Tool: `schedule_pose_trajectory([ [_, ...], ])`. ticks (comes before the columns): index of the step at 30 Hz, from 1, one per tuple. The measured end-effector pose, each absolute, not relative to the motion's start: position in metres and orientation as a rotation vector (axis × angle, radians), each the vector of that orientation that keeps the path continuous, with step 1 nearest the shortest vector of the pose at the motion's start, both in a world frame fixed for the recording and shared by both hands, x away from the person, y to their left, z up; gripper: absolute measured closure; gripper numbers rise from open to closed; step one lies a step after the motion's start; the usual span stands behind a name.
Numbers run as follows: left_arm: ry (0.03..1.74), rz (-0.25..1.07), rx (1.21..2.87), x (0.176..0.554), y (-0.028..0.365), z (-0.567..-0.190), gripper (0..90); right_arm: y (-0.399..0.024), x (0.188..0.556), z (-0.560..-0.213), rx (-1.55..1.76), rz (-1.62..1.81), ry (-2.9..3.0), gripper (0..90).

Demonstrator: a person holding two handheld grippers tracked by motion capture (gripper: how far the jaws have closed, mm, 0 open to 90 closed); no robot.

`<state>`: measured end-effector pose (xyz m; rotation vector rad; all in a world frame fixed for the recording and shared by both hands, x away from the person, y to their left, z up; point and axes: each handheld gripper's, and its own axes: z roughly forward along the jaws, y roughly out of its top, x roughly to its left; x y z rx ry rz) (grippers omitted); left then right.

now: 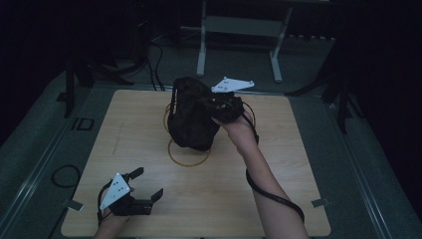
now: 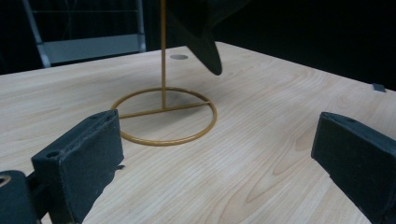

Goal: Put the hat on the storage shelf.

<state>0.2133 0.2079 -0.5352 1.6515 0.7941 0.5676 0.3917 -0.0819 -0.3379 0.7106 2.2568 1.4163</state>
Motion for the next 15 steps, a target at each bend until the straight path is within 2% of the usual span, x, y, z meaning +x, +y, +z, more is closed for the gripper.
schedule_pose_trajectory([
  [9,0.782,0.546,1.661,0.213,0.207,-0.537,2.5,-0.067,0.396,-0.343,0.714,1.399,2.269,86.6],
  [15,0.781,0.531,1.654,0.213,0.207,-0.538,2.5,-0.062,0.397,-0.344,0.706,1.404,2.269,73.9],
])
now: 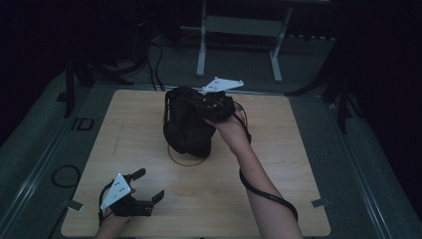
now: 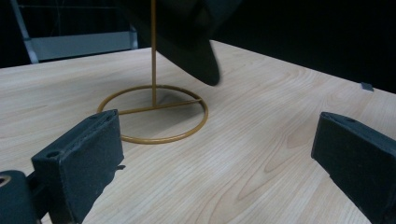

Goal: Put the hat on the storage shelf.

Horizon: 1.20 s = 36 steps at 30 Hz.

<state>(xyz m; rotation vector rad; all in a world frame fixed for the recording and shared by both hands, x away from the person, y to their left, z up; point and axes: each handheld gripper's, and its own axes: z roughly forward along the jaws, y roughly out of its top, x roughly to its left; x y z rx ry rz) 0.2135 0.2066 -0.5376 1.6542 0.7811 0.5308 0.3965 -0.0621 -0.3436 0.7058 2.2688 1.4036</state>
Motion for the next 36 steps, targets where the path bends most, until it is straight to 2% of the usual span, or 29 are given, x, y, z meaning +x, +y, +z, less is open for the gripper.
schedule_pose_trajectory([
  [7,0.778,0.523,1.659,0.213,0.205,-0.538,2.5,-0.062,0.398,-0.347,0.72,1.398,2.272,64.5],
  [15,0.777,0.523,1.656,0.213,0.205,-0.538,2.5,-0.068,0.395,-0.342,0.71,1.416,2.27,62.0],
  [24,0.782,0.519,1.656,0.213,0.205,-0.539,2.5,-0.076,0.394,-0.344,0.711,1.433,2.285,53.5],
  [25,0.783,0.517,1.653,0.213,0.205,-0.538,2.5,-0.079,0.392,-0.345,0.723,1.435,2.293,47.2],
  [28,0.782,0.514,1.653,0.213,0.205,-0.538,2.5,-0.082,0.391,-0.347,0.713,1.427,2.302,39.0],
  [36,0.785,0.516,1.656,0.213,0.205,-0.538,2.5,-0.097,0.389,-0.354,0.737,1.484,2.306,24.4],
])
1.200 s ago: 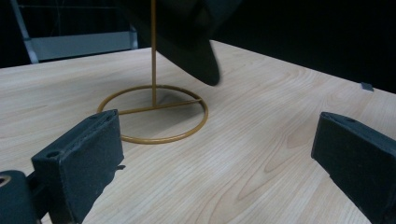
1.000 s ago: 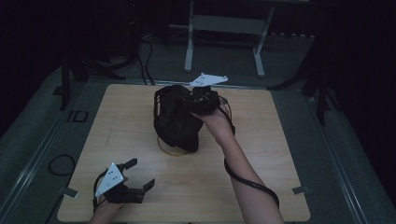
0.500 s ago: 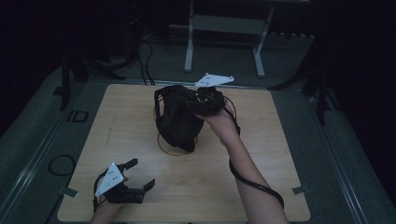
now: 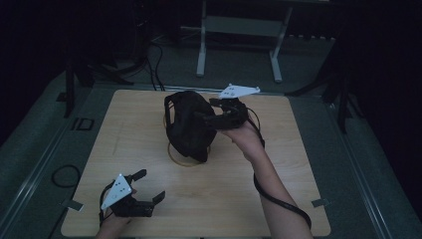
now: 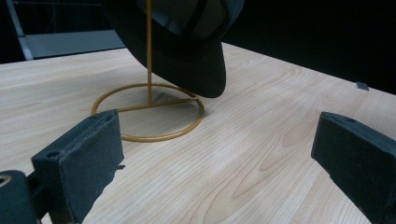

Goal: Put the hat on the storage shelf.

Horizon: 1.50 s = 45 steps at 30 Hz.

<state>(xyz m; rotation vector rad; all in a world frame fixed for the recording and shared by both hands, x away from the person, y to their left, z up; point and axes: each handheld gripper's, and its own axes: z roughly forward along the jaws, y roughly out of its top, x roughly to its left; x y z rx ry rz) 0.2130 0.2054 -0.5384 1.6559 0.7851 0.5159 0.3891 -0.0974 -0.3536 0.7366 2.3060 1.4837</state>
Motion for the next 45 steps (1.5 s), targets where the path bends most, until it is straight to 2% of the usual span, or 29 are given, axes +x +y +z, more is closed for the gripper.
schedule_pose_trajectory([
  [1,0.784,0.518,1.657,0.213,0.205,-0.538,2.5,-0.099,0.388,-0.354,0.732,1.488,2.306,18.9],
  [5,0.784,0.517,1.665,0.213,0.205,-0.539,2.5,-0.107,0.384,-0.355,0.701,1.512,2.304,13.6],
  [22,0.785,0.52,1.68,0.213,0.204,-0.541,2.5,-0.129,0.365,-0.373,0.653,1.472,2.311,13.9],
  [45,0.789,0.522,1.687,0.214,0.204,-0.543,2.5,-0.156,0.345,-0.428,0.707,1.438,2.356,13.9],
])
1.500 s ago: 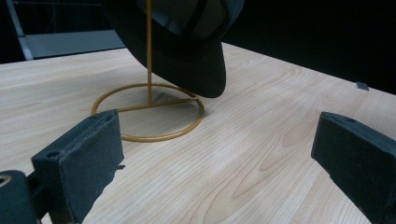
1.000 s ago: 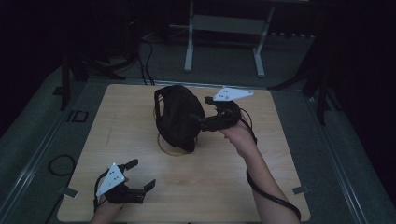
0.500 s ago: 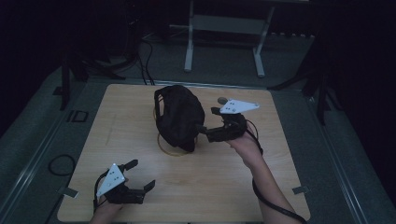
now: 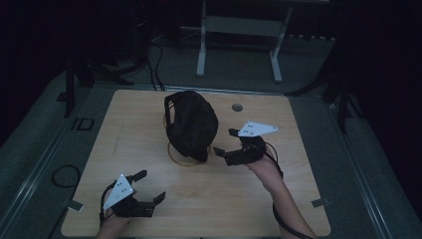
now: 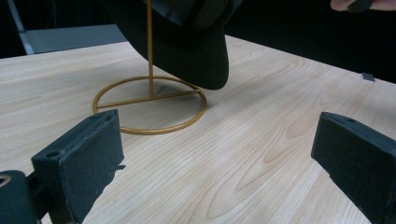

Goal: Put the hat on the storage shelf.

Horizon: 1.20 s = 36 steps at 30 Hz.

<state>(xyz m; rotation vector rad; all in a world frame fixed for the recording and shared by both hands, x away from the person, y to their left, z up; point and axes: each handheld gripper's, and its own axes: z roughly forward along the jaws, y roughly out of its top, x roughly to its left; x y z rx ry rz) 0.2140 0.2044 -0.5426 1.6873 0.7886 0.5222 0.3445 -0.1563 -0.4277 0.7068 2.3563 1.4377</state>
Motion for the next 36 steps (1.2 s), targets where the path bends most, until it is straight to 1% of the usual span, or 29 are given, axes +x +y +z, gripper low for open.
schedule_pose_trajectory([
  [20,0.811,0.525,1.702,0.216,0.205,-0.546,2.5,-0.167,0.329,-0.466,0.704,1.447,2.401,14.0],
  [36,0.818,0.513,1.714,0.217,0.205,-0.548,2.5,-0.172,0.318,-0.503,0.659,1.444,2.462,14.8],
])
